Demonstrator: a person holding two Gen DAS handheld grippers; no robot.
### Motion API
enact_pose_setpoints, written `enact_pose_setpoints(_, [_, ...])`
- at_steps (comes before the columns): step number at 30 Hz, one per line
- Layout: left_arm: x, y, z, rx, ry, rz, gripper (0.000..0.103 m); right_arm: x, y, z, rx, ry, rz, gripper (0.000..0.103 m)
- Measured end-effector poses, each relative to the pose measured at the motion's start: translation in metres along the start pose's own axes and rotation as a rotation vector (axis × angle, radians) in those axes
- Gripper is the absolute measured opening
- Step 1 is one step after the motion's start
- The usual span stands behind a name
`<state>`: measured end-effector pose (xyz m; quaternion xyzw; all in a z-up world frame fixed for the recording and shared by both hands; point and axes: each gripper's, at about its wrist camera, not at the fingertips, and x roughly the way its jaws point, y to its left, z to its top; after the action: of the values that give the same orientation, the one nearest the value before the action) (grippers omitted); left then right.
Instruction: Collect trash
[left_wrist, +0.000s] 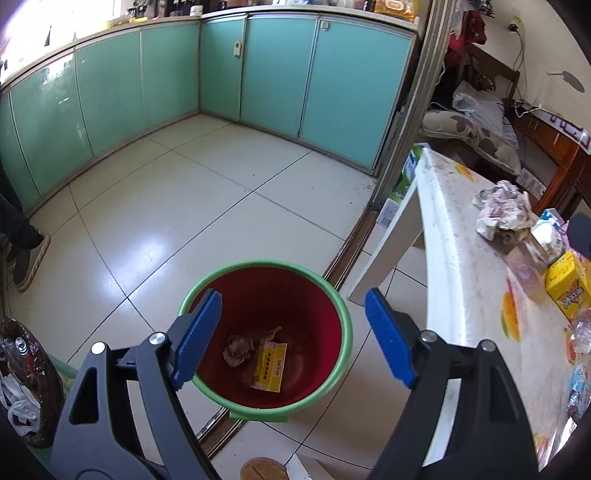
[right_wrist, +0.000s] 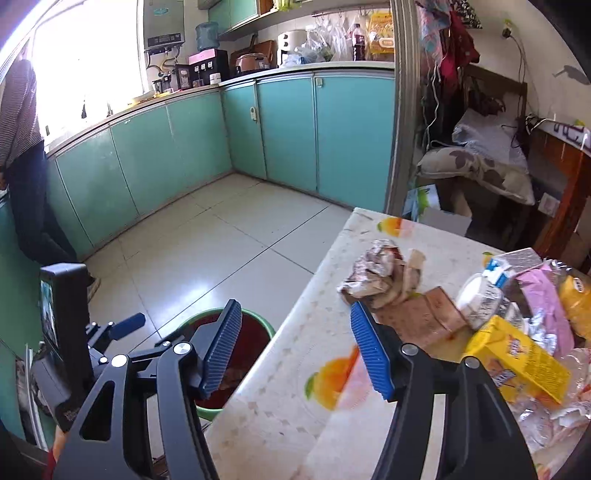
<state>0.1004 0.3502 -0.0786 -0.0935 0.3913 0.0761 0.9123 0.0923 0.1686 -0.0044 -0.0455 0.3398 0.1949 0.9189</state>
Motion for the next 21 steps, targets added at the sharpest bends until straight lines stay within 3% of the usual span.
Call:
enact_pose_setpoints(7, [-0.044, -0.056, 0.002, 0.076, -0.105, -0.073, 0.085, -0.044, -0.037, -0.029, -0.024, -0.014, -0.134, 0.064])
enact_pose_setpoints(14, [-0.059, -0.104, -0.004, 0.115, -0.1, -0.152, 0.089, -0.084, -0.059, -0.045, 0.008, -0.057, -0.163, 0.064])
enact_pose_setpoints(21, [-0.066, -0.14, -0.015, 0.173, -0.112, -0.162, 0.09, -0.12, -0.075, -0.057, -0.014, -0.088, -0.218, 0.065])
